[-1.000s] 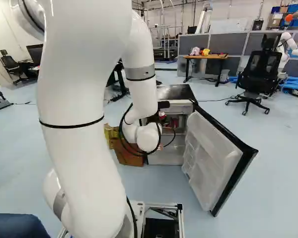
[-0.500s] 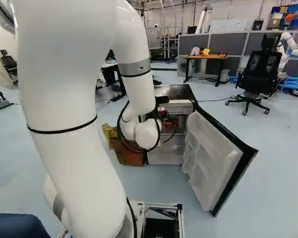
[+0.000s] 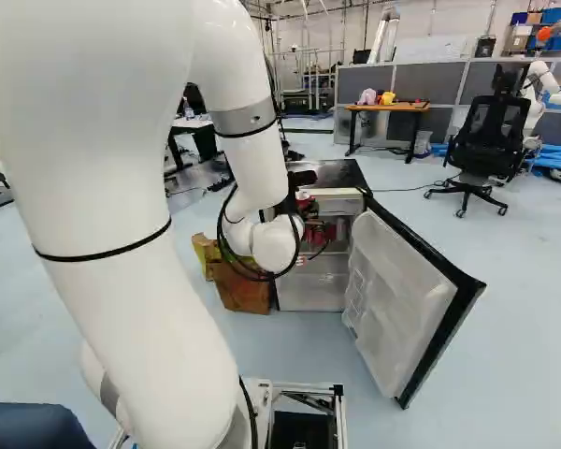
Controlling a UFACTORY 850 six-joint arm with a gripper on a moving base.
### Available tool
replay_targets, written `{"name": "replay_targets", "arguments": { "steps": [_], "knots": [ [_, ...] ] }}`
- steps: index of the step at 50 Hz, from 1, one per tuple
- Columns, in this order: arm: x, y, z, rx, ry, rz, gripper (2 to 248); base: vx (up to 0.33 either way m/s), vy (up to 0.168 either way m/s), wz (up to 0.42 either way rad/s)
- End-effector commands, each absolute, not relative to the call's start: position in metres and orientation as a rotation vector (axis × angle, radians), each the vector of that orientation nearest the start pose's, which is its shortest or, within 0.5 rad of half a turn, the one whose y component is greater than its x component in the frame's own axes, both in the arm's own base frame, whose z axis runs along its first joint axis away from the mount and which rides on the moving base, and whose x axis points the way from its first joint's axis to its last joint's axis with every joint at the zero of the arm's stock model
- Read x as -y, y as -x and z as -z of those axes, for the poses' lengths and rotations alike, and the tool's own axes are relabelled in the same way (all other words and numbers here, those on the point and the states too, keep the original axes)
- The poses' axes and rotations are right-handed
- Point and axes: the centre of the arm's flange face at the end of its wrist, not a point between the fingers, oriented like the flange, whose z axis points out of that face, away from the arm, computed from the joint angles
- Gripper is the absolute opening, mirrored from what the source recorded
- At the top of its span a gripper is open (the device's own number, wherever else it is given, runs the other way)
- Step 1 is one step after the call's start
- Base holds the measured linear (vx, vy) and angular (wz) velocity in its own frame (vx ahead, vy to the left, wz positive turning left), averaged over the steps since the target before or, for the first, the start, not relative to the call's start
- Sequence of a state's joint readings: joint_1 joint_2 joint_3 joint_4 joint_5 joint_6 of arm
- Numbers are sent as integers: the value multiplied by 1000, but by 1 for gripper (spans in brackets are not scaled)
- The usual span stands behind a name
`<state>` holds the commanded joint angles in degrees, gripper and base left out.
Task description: Grab a drink from the fridge
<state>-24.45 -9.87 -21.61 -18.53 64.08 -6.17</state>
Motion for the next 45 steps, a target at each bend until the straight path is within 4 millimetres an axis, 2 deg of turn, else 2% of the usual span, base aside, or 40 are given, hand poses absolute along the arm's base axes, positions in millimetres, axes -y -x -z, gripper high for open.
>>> {"name": "replay_targets", "arguments": {
  "steps": [45],
  "knots": [
    [134,-366,-373,-22,2698,2020,93,0,0,0]
  ]
}}
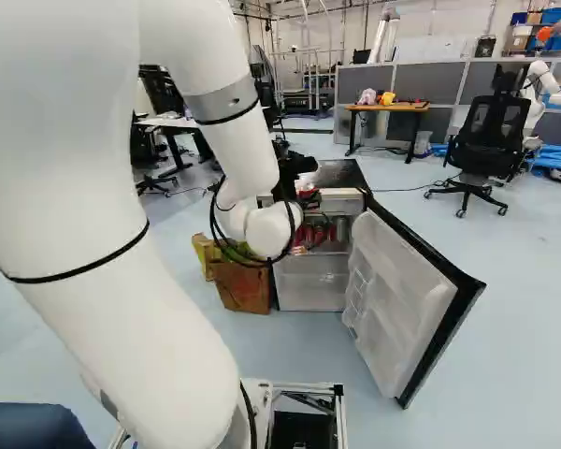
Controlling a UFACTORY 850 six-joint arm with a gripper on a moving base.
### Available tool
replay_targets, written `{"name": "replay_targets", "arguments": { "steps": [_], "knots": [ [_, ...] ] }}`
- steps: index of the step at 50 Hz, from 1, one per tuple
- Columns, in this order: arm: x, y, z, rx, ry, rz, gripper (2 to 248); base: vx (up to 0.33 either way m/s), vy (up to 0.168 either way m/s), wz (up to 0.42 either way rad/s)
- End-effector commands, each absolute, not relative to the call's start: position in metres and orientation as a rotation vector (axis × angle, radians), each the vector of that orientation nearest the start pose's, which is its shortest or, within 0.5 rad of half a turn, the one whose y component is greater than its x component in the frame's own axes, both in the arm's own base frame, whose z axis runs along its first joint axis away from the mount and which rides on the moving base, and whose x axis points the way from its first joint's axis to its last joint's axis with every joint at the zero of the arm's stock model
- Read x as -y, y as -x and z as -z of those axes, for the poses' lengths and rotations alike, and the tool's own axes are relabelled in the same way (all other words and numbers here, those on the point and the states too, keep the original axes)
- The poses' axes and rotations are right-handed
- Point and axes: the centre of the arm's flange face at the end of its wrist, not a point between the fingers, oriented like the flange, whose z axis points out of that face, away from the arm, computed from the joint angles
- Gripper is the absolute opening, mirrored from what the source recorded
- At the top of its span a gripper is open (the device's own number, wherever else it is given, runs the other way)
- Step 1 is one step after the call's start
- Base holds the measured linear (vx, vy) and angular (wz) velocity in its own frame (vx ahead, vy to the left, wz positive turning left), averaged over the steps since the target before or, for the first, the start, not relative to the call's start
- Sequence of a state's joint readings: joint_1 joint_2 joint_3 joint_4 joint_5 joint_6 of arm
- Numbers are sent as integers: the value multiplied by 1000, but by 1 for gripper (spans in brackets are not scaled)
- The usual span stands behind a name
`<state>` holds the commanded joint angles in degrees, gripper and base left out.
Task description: Grab a drink from the fridge
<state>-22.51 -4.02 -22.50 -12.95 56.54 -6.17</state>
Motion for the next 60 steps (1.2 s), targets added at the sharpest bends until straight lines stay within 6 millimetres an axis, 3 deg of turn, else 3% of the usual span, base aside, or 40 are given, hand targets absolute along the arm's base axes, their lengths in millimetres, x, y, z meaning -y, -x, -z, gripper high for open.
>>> {"name": "replay_targets", "arguments": {
  "steps": [60],
  "knots": [
    [124,-410,-416,-109,2728,1979,93,0,0,0]
  ]
}}
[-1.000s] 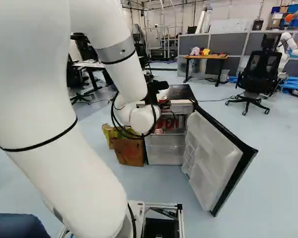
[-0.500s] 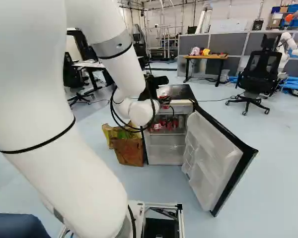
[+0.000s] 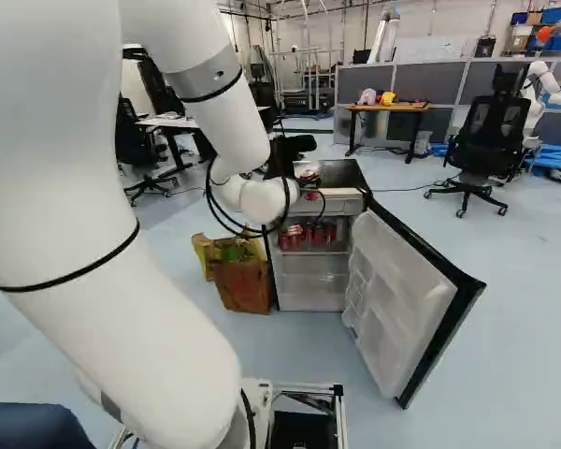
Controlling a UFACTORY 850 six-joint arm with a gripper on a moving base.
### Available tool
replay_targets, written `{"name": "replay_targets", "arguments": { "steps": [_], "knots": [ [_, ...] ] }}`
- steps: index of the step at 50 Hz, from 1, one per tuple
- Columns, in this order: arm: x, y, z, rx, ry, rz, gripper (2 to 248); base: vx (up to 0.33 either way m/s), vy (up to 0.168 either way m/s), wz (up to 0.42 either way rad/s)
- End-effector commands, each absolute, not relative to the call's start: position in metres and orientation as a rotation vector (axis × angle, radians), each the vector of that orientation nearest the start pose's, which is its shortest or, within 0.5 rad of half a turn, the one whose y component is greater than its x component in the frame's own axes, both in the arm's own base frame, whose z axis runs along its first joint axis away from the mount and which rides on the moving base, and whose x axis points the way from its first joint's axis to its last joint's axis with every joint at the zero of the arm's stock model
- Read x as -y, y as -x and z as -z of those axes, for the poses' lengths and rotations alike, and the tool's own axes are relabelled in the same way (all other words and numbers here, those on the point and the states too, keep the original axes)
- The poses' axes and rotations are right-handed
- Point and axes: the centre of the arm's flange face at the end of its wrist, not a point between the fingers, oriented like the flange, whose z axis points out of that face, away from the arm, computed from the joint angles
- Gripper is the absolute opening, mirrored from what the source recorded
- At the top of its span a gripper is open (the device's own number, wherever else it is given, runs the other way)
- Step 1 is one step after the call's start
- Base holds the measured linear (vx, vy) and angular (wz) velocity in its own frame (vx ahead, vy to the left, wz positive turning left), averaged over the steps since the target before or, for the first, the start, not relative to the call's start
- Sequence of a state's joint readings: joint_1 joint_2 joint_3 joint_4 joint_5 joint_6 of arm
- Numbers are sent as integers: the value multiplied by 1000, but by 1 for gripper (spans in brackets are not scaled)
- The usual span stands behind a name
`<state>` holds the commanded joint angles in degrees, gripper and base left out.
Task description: Grab a drink from the fridge
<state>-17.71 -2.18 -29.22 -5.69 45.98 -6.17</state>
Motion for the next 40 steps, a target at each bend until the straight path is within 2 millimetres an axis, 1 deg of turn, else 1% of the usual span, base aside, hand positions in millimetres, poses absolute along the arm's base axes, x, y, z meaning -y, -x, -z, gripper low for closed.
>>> {"name": "replay_targets", "arguments": {
  "steps": [40],
  "knots": [
    [110,-444,-448,-165,2713,1954,93,0,0,0]
  ]
}}
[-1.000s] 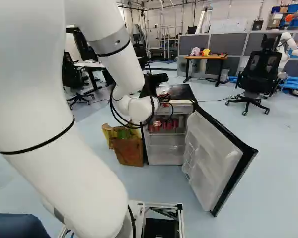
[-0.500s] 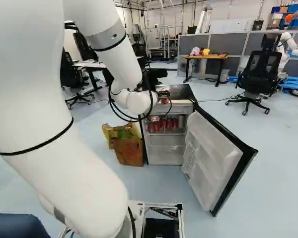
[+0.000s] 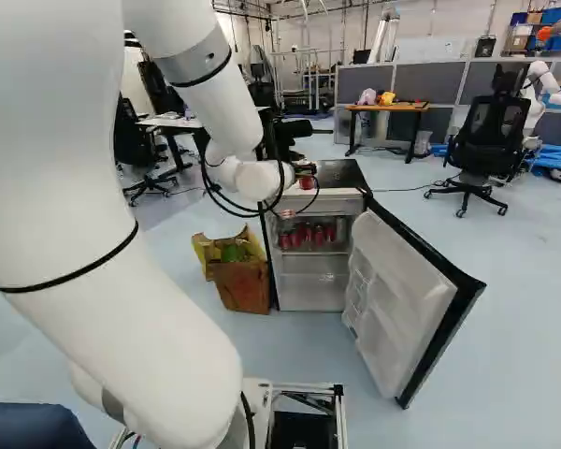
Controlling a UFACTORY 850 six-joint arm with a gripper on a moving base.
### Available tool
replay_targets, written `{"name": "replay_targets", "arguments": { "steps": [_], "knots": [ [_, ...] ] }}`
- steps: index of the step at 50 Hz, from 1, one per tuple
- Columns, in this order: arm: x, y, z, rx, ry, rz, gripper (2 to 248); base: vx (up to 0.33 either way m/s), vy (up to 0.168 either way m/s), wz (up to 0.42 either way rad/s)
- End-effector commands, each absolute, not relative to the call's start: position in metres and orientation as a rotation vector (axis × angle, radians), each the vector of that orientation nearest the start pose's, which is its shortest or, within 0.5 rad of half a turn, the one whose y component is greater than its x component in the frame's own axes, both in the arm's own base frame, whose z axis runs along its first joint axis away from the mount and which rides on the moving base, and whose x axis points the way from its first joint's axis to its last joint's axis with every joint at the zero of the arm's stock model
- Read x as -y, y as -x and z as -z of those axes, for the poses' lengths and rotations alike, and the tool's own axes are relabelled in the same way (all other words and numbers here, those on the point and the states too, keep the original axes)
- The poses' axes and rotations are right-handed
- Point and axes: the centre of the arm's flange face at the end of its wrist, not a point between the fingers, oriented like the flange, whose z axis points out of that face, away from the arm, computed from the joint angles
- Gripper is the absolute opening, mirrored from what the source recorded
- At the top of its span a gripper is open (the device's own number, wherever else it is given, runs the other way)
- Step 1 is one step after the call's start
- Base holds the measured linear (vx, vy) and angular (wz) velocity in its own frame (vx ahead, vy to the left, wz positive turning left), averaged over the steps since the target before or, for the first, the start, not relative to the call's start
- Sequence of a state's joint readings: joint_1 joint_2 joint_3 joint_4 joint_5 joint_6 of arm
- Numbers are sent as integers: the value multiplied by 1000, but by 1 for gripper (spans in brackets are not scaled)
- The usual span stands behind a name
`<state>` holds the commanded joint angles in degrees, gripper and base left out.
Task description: Grab a drink from the fridge
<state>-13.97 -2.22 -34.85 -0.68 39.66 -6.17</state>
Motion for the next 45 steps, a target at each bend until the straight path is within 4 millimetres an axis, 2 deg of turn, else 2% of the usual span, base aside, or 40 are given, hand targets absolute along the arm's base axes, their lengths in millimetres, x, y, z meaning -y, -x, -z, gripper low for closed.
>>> {"name": "replay_targets", "arguments": {
  "steps": [20,45],
  "knots": [
    [101,-463,-465,-193,2697,1941,93,0,0,0],
    [90,-493,-461,-191,2706,1883,93,0,0,0]
  ]
}}
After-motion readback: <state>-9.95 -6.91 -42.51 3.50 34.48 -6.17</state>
